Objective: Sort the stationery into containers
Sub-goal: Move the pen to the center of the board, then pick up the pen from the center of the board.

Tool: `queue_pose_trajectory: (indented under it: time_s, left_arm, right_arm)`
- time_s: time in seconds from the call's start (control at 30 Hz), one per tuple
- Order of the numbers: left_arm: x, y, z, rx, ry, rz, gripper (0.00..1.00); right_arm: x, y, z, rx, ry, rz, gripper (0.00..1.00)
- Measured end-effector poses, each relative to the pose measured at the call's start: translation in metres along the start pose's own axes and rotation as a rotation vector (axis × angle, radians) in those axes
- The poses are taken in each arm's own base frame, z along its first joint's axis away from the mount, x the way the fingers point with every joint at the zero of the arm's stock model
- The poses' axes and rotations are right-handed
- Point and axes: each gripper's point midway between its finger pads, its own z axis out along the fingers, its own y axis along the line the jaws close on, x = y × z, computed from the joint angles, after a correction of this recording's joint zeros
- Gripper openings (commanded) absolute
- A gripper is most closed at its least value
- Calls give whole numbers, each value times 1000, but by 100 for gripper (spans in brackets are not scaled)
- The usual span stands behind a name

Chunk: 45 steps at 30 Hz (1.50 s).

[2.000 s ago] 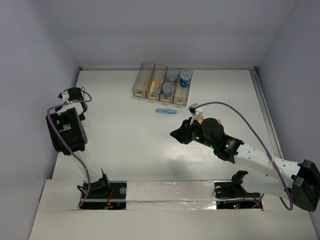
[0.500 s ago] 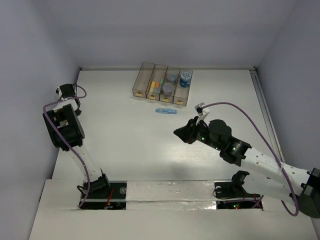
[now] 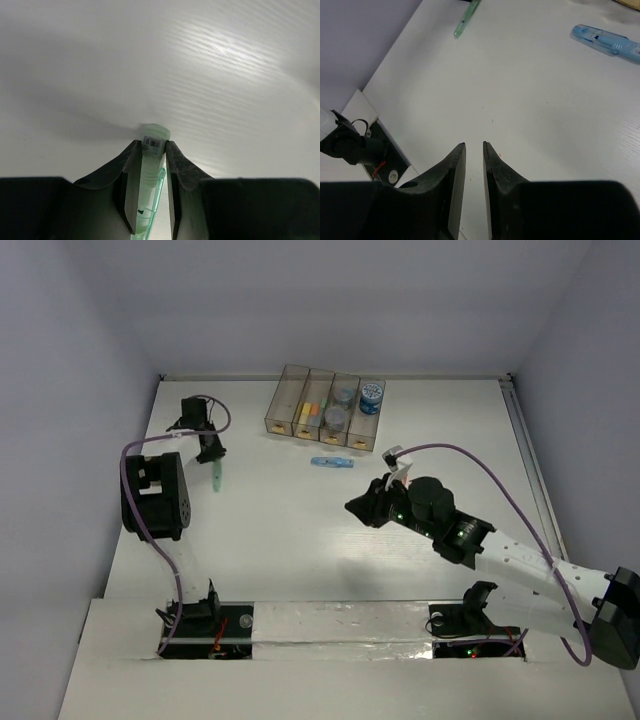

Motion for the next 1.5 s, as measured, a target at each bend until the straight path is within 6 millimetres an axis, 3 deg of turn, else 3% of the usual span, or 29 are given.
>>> queue_pose_trajectory:
  time_s: [0.1,0.4,0.53,0.6,0.8,0.97,1.2,1.4,1.5]
  left_arm:
    - [21,-33,-11,121,16,-38,0]
    - [88,-60,-54,312,53,-280,1]
    - [107,-86,-71,398,63,-324,11]
    - [112,-99,-80,445,63,-341,22]
    - [101,-116,-95,520,23,-377,46]
    - [85,-120,-117,570,-39,-343,50]
    - [50,-139,-181,732,-166,-191,52]
    - [50,-135,-213,768,-226,-72,55]
    - [51,-133,-222,777,-242,-38,55]
  right_arm:
    - [5,-3,0,10,17,-8,29]
    - [20,-10,12,34,105,-47,34]
    - [36,-14,22,36,167,-44,43]
    - [45,-16,29,39,203,-41,49]
    - [68,-25,52,56,297,-48,58]
    - [75,-27,91,51,339,-69,60]
    - [93,-40,150,46,396,-154,68]
    - [114,-56,185,34,450,-249,68]
    - [110,-52,199,19,438,-306,68]
